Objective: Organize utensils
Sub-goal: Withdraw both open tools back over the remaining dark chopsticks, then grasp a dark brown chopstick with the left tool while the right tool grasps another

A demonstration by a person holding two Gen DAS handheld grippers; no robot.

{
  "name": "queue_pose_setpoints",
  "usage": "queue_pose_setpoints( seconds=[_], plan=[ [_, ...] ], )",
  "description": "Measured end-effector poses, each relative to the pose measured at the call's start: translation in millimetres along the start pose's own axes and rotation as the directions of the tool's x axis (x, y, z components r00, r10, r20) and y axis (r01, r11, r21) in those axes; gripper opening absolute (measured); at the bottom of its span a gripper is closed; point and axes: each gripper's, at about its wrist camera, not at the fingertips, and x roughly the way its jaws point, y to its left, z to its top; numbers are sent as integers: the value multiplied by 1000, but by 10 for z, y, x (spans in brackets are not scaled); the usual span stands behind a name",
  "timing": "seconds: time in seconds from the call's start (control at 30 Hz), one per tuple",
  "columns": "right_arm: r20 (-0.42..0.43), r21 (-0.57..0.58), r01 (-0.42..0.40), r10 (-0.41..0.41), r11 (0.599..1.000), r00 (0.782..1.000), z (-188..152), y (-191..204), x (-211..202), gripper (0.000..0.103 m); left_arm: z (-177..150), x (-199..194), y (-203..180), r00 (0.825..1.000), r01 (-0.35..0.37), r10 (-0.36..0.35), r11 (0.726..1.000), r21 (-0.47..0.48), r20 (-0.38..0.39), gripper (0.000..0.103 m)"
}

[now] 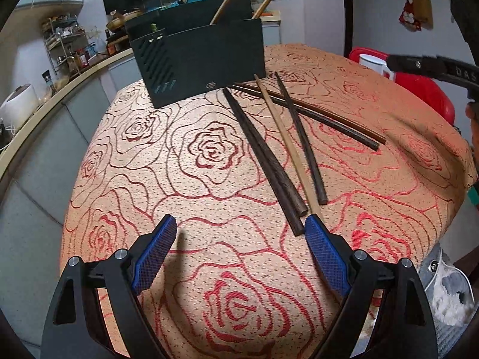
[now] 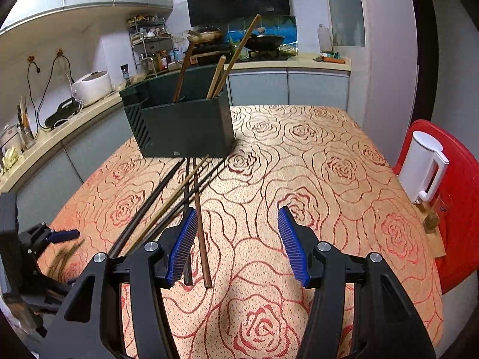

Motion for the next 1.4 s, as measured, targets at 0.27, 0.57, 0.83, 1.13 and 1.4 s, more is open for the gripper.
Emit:
queue_pose_setpoints(
  seconds=[0.27,0.57,0.83,1.13,1.4],
  plan=[
    [-42,-54,6,-9,999,999,-208,53,73,54,-44,-2,168,999,-33,34,998,-46,9,77],
    [-114,-124,-8,-6,992,994,-458,168,307,45,-75,-5,214,999,-11,14,997,-77,41,63],
    [-140,-166,-26,3,986,990,-533,259,400,39,-63,10,258,999,-2,7,993,-120,43,52],
    [-123,-164,-49,29,985,992,-529,329,436,26,-37,33,176,997,37,-29,992,-122,67,34],
    [-118,-169,-51,31,984,993,-529,357,435,12,-30,38,202,997,34,-25,992,-125,68,7]
  ],
)
